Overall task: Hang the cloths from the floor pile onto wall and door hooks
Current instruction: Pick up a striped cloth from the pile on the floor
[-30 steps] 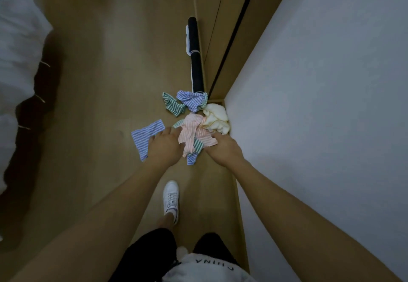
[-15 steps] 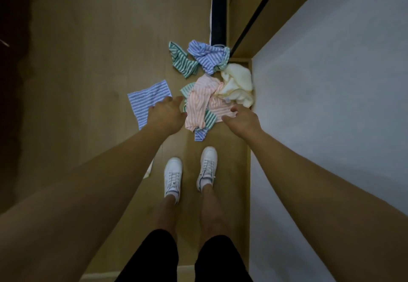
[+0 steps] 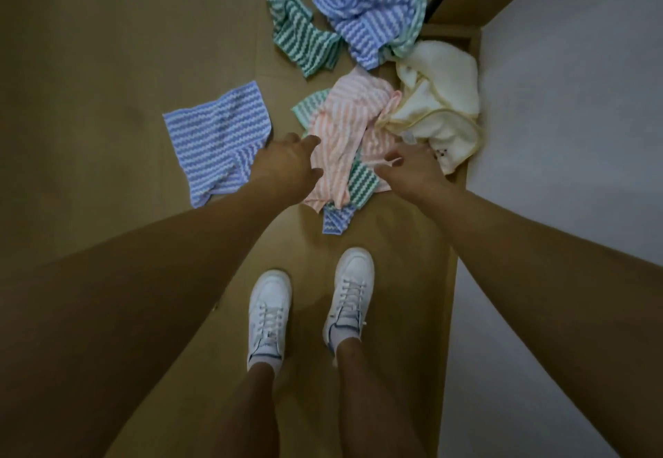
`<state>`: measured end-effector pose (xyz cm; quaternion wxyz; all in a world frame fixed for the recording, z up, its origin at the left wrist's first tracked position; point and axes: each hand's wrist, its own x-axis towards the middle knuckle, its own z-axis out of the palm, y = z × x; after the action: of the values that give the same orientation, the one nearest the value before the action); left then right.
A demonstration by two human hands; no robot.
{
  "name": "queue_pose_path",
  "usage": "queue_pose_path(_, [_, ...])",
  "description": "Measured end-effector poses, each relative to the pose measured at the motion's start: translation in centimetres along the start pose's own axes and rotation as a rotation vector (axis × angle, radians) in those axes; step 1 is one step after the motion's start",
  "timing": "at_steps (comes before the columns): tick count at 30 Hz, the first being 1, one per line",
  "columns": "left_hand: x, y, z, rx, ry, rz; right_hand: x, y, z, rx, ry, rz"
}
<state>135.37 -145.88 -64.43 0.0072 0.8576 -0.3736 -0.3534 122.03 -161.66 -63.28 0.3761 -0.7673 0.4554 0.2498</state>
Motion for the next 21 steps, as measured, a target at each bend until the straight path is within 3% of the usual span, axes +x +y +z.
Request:
queue_pose_path(7, [3.3,0.8,9.9,0.077,-0.225,0.152,4.8,3.3,4.2,-0.013,-0.074,-0.029])
queue_pose_path(12, [6.0,2.5,14.2,0.117,-0.317,0.101,6.4,4.9,5.4,-0.047,-0.062,-0.052])
queue_pose_path(16, [6.6,3.3,15.4,0.030,-0.267,-0.025,6.6,5.3,5.4,-0.049,-0.081,-0.073])
queue_pose_path(19, [6.1,3.0,15.0,0.032,-0.190,-0.015,6.3,5.3,4.8,-0.070,-0.105,-0.089])
queue_pose_path(21, [5.6,2.6,14.2,0.016,-0.228,0.017,5.9,4.9,4.2,-0.080,-0.109,-0.105])
